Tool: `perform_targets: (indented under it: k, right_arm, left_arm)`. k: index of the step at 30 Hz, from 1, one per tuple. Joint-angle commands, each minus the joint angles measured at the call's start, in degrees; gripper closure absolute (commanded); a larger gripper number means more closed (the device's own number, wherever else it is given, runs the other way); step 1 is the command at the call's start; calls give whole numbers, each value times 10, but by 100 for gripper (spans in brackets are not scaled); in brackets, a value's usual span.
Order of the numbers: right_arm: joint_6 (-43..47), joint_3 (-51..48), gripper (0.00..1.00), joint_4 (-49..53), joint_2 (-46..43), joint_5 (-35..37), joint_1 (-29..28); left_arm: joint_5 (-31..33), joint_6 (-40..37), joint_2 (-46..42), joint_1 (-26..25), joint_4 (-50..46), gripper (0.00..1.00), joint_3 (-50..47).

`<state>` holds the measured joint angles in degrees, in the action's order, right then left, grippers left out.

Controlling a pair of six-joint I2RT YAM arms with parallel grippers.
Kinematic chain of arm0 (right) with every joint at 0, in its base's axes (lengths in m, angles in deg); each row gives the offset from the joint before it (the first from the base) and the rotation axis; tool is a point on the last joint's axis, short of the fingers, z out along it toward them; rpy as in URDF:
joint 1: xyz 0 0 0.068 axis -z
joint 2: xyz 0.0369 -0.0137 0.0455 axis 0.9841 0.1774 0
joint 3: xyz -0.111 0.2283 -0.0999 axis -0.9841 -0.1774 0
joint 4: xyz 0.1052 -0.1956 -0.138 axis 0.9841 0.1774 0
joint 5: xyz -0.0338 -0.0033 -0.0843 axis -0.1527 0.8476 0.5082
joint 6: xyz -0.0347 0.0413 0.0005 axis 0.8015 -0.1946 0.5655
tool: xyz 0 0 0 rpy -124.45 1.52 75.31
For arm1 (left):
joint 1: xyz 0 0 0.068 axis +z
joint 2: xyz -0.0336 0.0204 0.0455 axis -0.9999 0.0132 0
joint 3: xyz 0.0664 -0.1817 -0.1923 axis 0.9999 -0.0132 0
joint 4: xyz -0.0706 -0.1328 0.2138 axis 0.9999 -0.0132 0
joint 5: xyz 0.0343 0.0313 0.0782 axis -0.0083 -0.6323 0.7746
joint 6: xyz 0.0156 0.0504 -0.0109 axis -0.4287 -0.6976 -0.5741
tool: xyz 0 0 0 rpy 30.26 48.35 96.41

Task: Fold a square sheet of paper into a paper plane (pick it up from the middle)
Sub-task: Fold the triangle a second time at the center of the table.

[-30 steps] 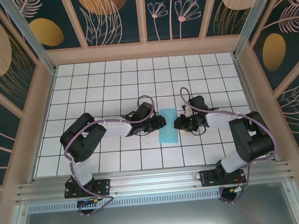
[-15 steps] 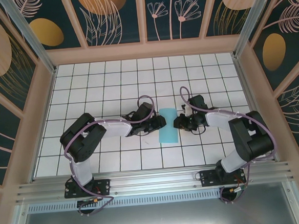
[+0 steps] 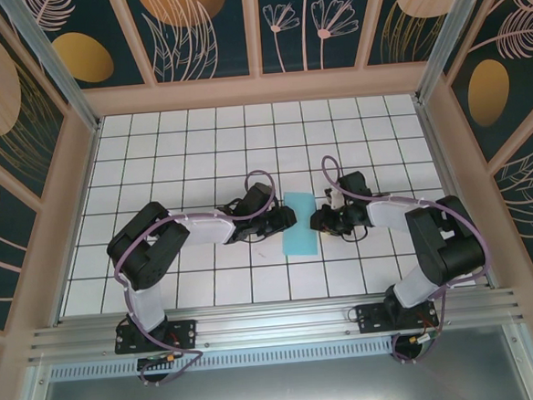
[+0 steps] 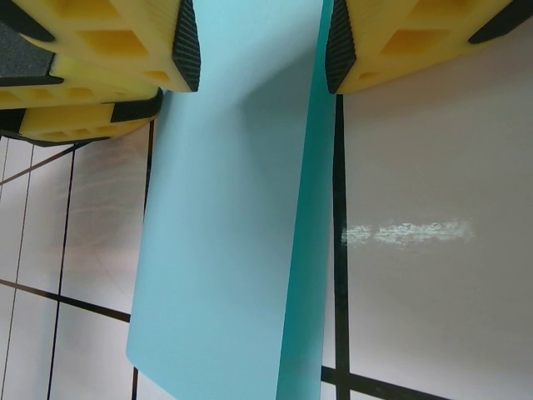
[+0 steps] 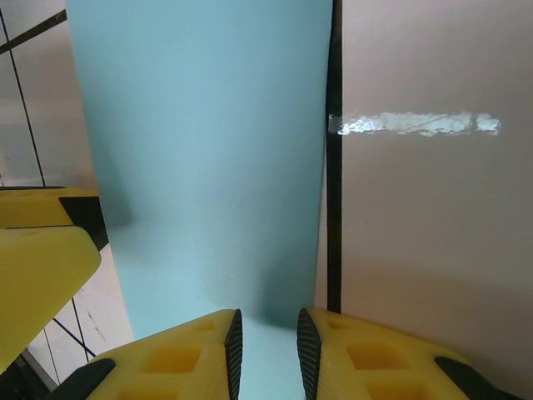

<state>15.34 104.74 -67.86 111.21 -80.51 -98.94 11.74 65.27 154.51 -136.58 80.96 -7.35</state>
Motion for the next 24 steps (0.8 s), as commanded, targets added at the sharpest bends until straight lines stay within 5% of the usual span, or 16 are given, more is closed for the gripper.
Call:
perform_targets:
  k: [1,24]
  right_arm:
    - [-3,-20,71,0,3,15,2]
    - [1,-18,71,6,0,24,6]
  left_arm:
    - [-19,-8,4,-3,3,55,6]
    - [-21,20,-38,-3,73,55,-21]
